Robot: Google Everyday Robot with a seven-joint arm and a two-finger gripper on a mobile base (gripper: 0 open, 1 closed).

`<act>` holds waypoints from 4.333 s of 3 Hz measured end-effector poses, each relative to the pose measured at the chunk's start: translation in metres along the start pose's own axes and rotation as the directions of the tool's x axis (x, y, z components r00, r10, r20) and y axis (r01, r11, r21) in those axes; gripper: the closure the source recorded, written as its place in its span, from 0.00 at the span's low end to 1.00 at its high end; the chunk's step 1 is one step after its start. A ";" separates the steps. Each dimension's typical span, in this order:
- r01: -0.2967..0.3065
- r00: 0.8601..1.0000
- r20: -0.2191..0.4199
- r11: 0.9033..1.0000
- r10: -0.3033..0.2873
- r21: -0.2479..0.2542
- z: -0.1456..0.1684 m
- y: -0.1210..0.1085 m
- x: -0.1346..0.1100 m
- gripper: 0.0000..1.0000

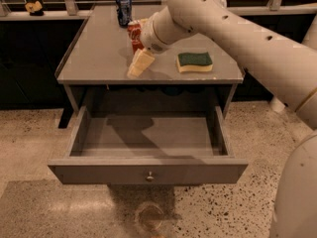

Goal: Place coke can into top drawer

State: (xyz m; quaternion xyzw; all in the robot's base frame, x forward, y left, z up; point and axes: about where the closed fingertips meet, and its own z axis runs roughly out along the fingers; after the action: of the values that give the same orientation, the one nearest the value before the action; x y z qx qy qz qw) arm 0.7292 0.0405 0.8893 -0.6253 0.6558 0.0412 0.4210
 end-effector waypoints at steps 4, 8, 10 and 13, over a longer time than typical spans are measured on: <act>-0.293 0.941 0.284 0.862 0.184 0.413 -0.022 -0.105 -0.009 0.00; -0.294 0.948 0.221 0.901 0.231 0.320 0.014 -0.067 0.012 0.00; -0.294 0.948 0.221 0.901 0.231 0.319 0.014 -0.066 0.012 0.19; -0.294 0.948 0.221 0.901 0.231 0.319 0.014 -0.066 0.012 0.88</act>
Offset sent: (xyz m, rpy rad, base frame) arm 0.0480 -0.0576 0.0808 0.3594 -0.4090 -0.4673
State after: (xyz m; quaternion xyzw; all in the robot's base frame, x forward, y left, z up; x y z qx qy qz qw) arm 0.7946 0.0248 0.9044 -0.4404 0.6909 0.0366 0.5721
